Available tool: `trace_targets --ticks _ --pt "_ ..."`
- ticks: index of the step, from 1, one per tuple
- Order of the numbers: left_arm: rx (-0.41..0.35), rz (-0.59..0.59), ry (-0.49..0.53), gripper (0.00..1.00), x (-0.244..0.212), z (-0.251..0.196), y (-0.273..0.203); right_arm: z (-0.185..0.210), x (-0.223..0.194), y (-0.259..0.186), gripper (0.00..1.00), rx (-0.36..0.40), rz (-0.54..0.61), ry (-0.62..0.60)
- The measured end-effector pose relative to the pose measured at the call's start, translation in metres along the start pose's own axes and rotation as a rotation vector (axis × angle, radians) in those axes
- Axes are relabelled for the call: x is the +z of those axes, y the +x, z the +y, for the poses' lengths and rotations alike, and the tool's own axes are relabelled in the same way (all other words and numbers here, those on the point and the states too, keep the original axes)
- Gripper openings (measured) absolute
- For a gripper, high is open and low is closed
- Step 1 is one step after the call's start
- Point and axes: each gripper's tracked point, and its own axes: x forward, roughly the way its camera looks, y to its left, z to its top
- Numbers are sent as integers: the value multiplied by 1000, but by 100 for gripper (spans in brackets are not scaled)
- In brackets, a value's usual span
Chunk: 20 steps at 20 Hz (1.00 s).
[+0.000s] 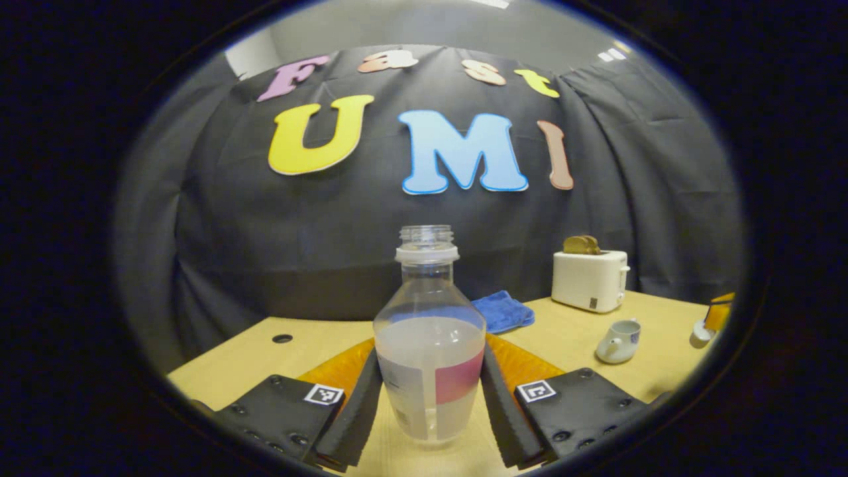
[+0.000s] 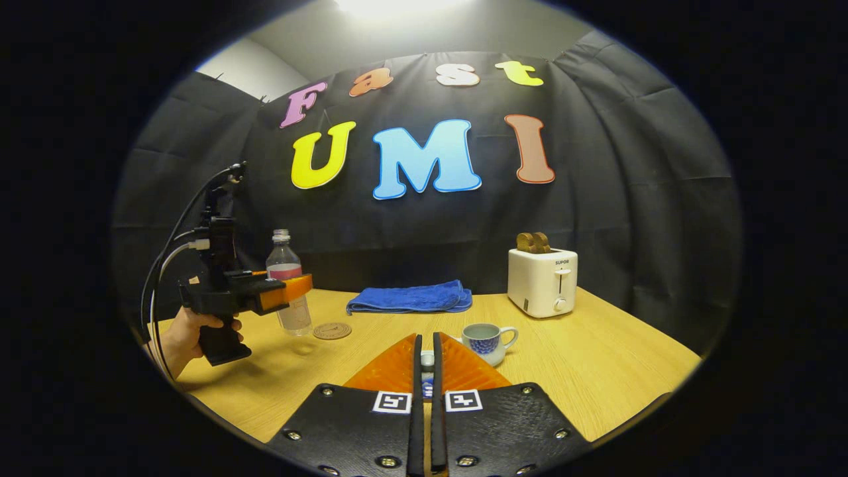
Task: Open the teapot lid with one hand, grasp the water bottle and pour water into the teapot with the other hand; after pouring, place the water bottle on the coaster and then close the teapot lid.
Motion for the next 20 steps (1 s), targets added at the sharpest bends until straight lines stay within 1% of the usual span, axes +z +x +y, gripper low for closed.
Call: trace_targets --ticks 2,4,9,12,15,20 --pt "12 -10 -47 87 -1 12 10 0 -2 2 5 1 6 -2" --pt "16 -24 -58 86 1 18 23 -3 -5 4 4 -1 11 2" --pt "5 -33 -10 86 -5 12 67 -13 -8 5 4 -19 19 10" --pt "14 -20 -12 86 -16 11 86 -18 -10 6 5 -27 22 13" --pt "24 3 -35 86 -31 16 97 -21 -12 7 5 -29 26 14" --pt "21 3 -23 86 -36 16 105 -23 -14 10 4 -33 34 20"
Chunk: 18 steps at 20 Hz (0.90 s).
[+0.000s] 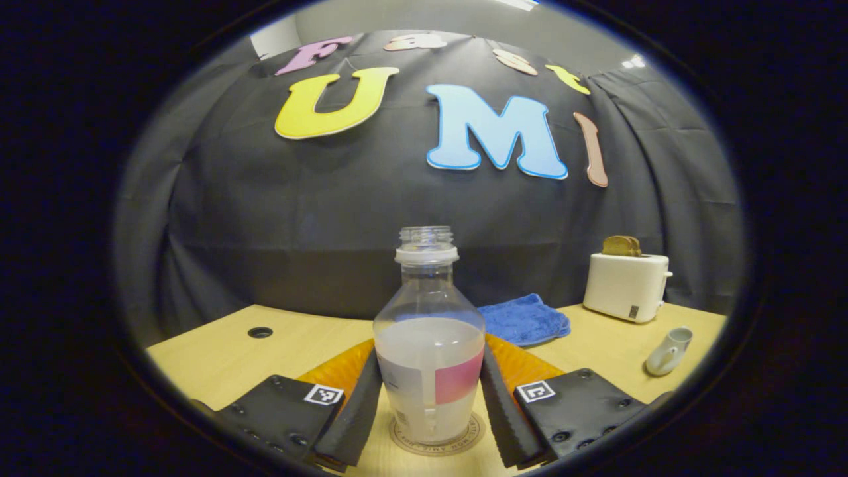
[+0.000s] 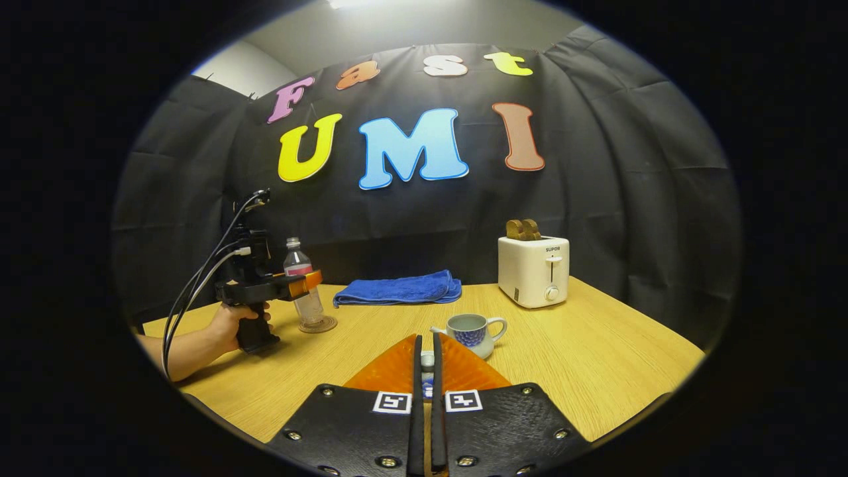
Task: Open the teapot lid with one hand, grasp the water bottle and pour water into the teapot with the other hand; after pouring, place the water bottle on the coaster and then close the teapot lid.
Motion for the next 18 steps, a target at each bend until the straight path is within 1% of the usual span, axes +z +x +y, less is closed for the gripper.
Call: trace_targets --ticks 5,10,13,14,15,16,18 --pt "8 11 -17 86 -11 2 5 0 -1 1 4 -1 6 -3" --pt "2 9 -14 87 -11 -1 6 0 -4 2 4 1 18 9" --pt "22 6 -16 88 -11 3 5 2 -3 1 4 3 17 3" --pt "32 6 -12 89 -9 5 4 1 -3 1 5 2 16 1" --pt "35 7 -14 93 -11 5 3 1 -2 0 5 2 15 0" --pt "33 8 -17 100 -8 4 0 1 -2 -1 5 2 13 1" --pt "47 -1 -9 100 -3 8 -5 1 -2 -2 4 2 12 3"
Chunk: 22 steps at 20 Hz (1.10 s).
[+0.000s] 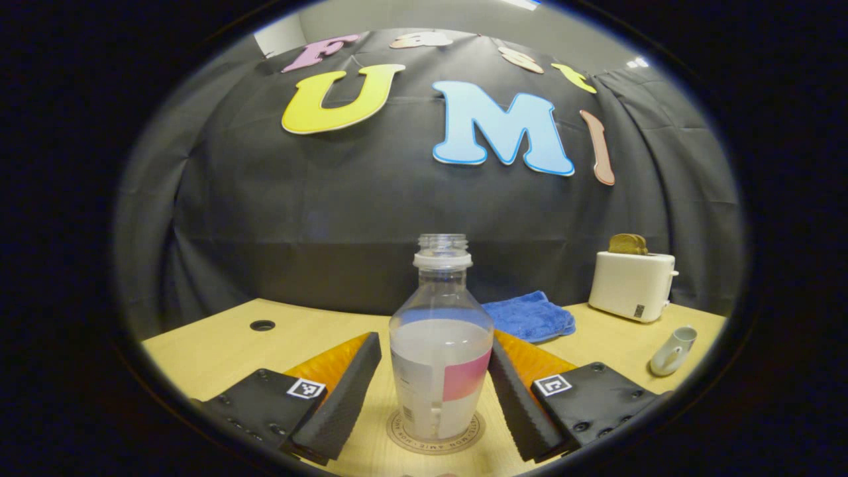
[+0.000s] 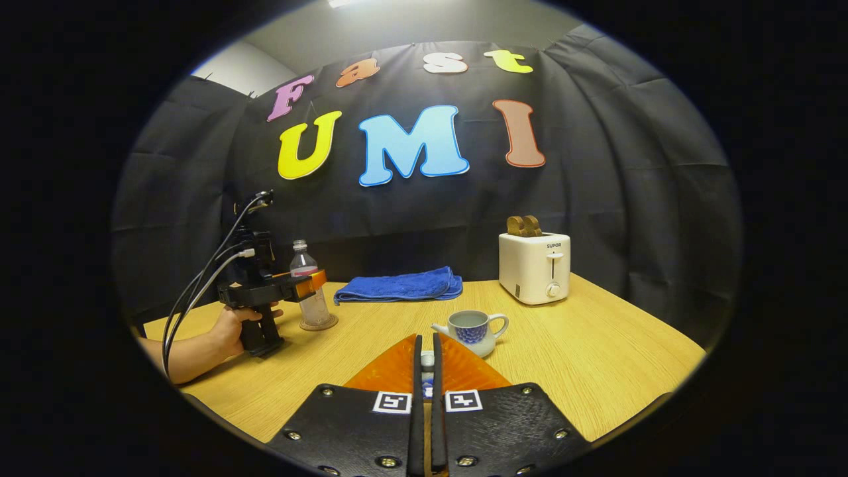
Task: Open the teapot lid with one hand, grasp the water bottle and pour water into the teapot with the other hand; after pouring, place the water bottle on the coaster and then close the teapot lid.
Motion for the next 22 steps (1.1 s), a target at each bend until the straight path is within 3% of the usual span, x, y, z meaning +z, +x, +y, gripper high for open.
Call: trace_targets --ticks 15,22 --pt "5 -27 50 100 18 -11 -48 6 10 -18 4 3 -26 -3" --pt "-52 -33 25 100 17 -45 -134 -8 42 19 4 -29 -135 -73"
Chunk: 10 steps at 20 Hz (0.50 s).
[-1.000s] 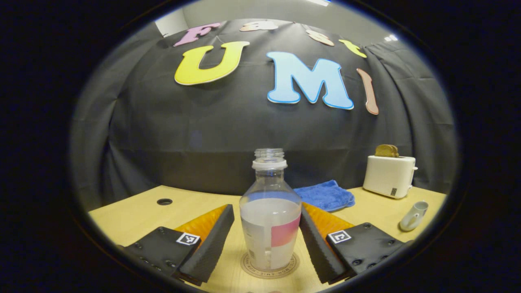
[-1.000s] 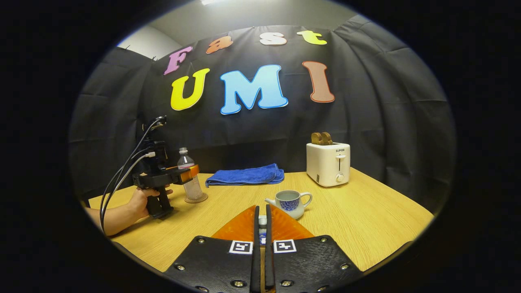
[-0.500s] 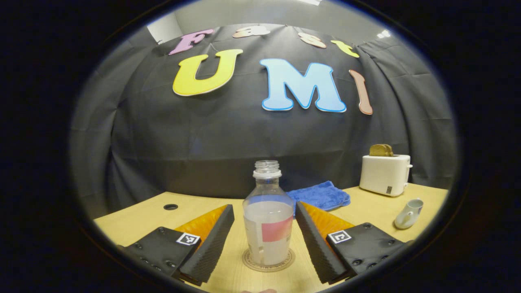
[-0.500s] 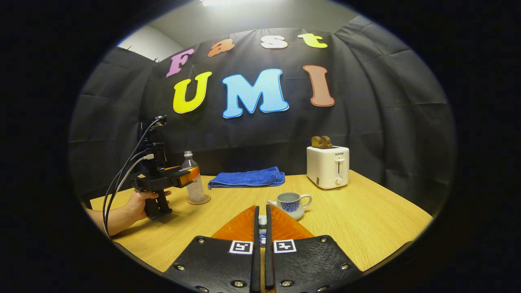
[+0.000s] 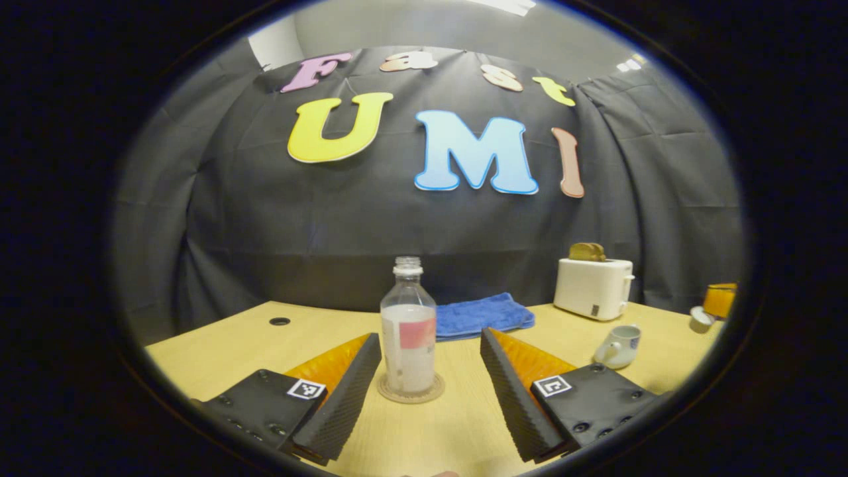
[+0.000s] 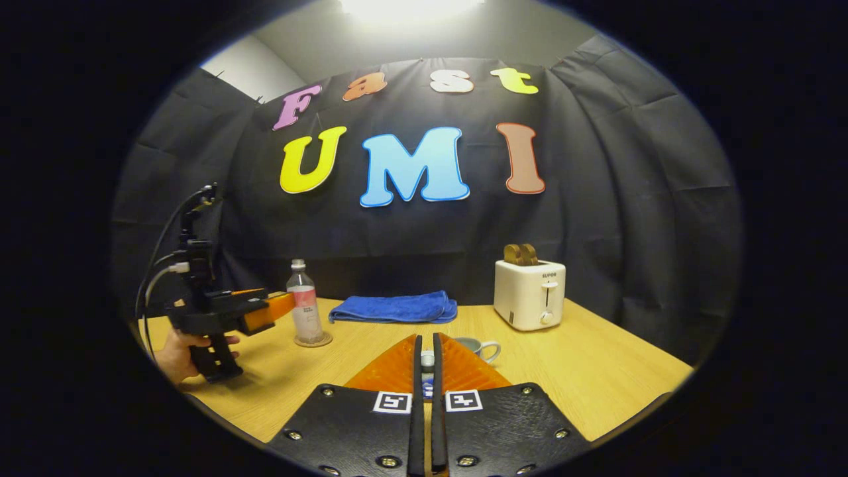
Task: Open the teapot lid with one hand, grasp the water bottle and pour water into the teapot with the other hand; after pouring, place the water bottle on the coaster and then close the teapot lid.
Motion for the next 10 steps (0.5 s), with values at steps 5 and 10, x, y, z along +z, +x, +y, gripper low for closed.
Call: trace_targets --ticks 5,10 --pt "-34 -67 104 100 7 -13 -37 -27 -12 72 4 -67 6 -38" --pt "-75 -38 -7 100 -4 -20 -47 -37 -38 111 4 -103 72 -61"
